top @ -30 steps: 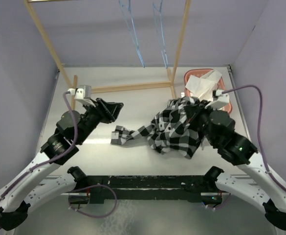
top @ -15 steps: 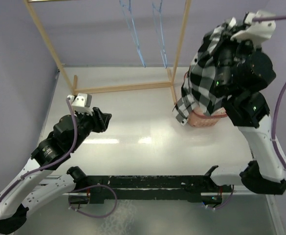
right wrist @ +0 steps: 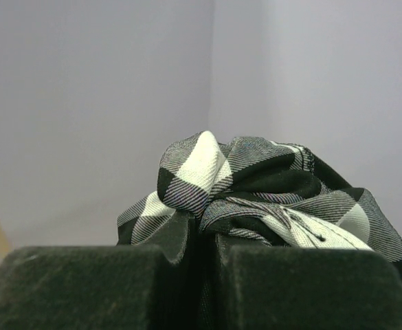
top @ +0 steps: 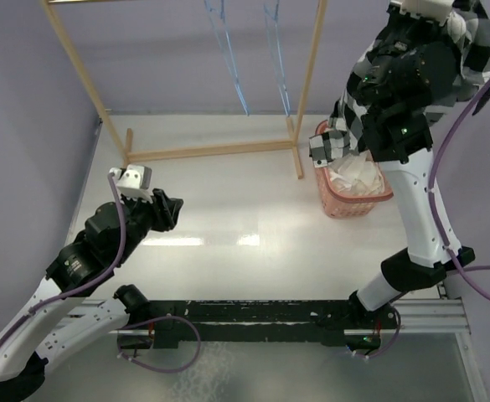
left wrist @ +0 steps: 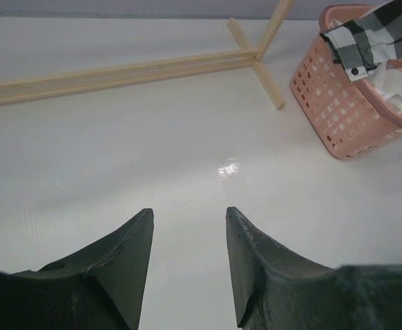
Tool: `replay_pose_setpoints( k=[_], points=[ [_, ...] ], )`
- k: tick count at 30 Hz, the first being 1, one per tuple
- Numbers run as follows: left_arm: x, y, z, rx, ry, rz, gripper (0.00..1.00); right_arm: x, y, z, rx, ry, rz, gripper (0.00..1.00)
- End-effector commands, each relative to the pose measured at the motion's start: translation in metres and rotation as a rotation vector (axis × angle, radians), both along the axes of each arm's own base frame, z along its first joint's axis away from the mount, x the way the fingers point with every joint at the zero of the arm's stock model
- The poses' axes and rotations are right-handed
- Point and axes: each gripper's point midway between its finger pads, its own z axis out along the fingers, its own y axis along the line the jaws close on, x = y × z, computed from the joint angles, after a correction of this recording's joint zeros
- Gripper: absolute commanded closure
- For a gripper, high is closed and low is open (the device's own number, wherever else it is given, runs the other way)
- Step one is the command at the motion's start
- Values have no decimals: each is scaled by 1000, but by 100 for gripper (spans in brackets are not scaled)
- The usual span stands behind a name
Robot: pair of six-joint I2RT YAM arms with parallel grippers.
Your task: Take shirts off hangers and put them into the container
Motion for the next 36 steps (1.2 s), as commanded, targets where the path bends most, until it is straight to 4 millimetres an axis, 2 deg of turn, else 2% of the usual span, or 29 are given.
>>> replay_pose_setpoints(
  k=[1,5,9,11,13,17,19,22,24,27,33,36],
  points=[
    [0,3,8,21,-23,-1,50,27,-31,-55,16,108,-87,100],
    [-2,9,3,63,-10,7,50,65,-48,-141,144,243,15,100],
    [-3,11,-5,93,5,8,50,102,-49,-232,220,422,69,100],
    [-3,10,-11,105,17,-1,50,118,-48,-269,287,490,121,100],
    [-3,9,-18,117,27,-9,49,127,-45,-291,335,526,156,100],
    [-2,7,-34,129,57,-6,49,140,-21,-315,382,562,286,100],
    [-2,7,-45,130,74,-4,49,144,-7,-334,416,617,351,100],
    [-3,4,-53,132,87,-17,50,143,13,-371,488,718,427,100],
    [-5,4,-55,142,97,-24,49,140,17,-397,534,748,426,100],
    [-6,5,-59,157,109,-28,49,120,28,-456,642,842,441,100],
    [-10,7,-58,146,106,-33,49,85,38,-576,749,1059,407,100],
    [-12,9,-57,135,100,-28,49,77,39,-615,771,1130,386,100]
  ],
)
